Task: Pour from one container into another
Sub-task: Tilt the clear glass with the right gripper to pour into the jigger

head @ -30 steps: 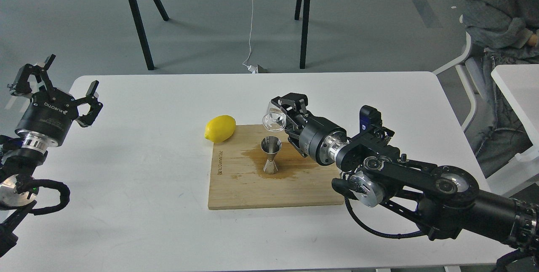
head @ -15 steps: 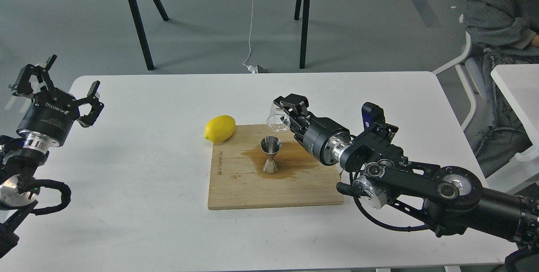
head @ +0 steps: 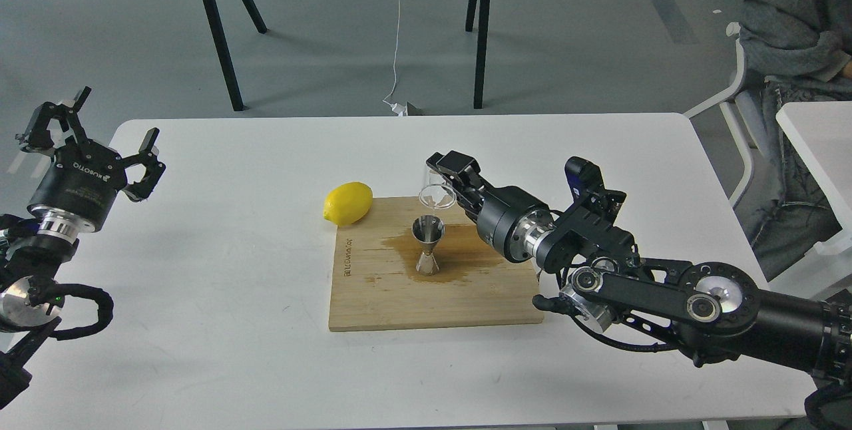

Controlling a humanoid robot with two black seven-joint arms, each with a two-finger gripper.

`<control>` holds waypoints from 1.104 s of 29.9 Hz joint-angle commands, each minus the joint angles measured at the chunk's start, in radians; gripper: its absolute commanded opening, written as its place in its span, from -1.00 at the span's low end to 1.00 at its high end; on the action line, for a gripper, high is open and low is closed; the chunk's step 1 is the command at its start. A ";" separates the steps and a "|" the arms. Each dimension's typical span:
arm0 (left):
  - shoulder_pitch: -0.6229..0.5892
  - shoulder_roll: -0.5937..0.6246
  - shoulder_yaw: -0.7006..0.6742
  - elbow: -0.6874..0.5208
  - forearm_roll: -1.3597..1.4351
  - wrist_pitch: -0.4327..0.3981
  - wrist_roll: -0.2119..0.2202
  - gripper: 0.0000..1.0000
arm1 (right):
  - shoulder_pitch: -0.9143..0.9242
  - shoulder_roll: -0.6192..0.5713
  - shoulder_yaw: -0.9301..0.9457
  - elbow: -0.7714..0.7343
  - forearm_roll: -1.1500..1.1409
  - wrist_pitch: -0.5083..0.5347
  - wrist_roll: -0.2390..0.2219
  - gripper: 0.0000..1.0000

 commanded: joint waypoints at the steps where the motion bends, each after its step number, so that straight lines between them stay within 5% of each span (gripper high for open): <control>1: 0.001 -0.007 0.000 0.000 0.000 0.000 0.000 0.98 | 0.005 -0.001 -0.006 -0.008 -0.005 -0.005 0.000 -0.16; 33: 0.001 -0.011 0.000 0.014 0.000 0.000 0.000 0.98 | 0.066 0.002 -0.113 -0.026 -0.095 -0.005 0.003 -0.16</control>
